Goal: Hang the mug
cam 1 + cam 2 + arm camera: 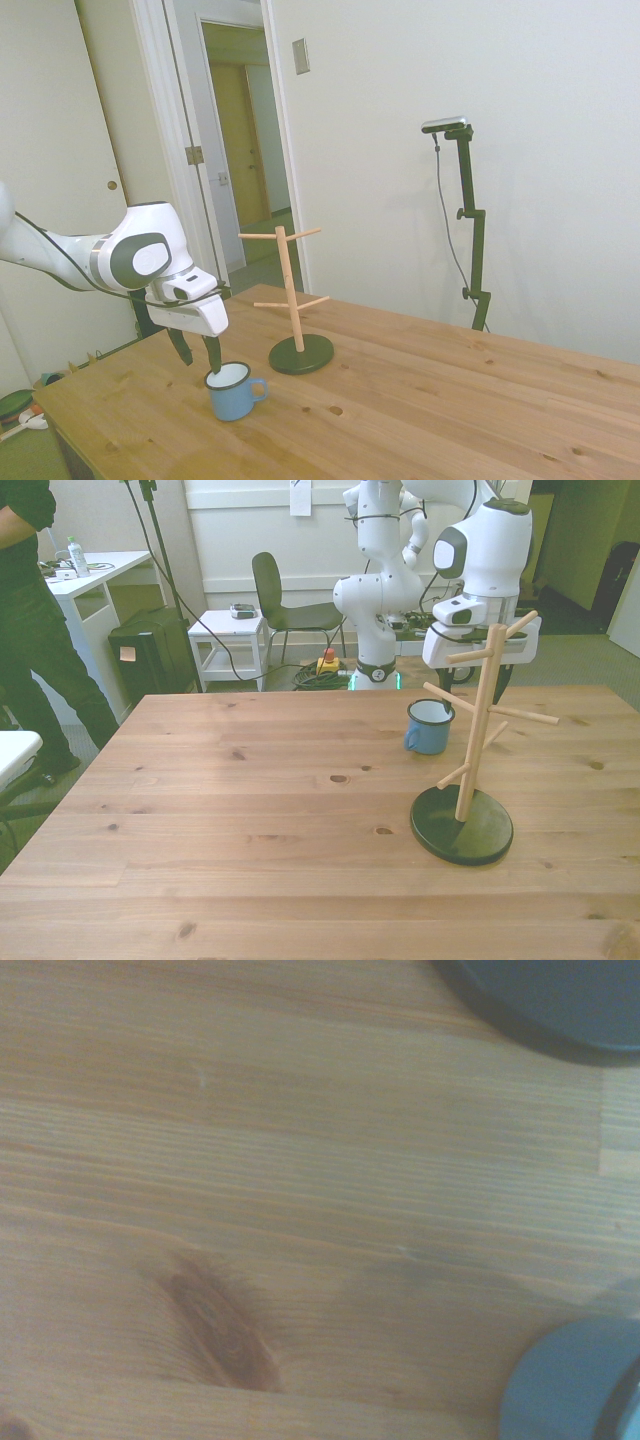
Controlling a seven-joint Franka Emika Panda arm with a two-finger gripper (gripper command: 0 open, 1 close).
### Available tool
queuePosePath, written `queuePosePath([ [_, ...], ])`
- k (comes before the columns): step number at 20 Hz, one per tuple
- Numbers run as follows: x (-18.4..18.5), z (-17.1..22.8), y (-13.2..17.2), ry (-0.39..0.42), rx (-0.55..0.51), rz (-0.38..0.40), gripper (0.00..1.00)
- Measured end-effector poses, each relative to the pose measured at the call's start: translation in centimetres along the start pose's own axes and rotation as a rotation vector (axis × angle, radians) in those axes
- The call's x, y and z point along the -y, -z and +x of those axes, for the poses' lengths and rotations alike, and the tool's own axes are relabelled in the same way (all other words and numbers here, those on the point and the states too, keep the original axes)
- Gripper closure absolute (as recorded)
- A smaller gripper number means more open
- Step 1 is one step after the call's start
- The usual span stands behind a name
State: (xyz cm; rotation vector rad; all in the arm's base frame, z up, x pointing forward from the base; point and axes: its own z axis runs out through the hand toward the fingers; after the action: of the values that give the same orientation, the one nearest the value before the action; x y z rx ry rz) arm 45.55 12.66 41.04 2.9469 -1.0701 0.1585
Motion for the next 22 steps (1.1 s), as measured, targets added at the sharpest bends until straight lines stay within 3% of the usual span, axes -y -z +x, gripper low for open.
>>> queuePosePath([
  [5,1.3,-0.2,-1.4,0.008,0.007,-0.014,0.00],
  [6,1.4,-0.2,-1.6,0.007,0.007,-0.017,1.00],
  [22,0.9,0.4,-2.1,-0.006,-0.005,-0.011,1.00],
])
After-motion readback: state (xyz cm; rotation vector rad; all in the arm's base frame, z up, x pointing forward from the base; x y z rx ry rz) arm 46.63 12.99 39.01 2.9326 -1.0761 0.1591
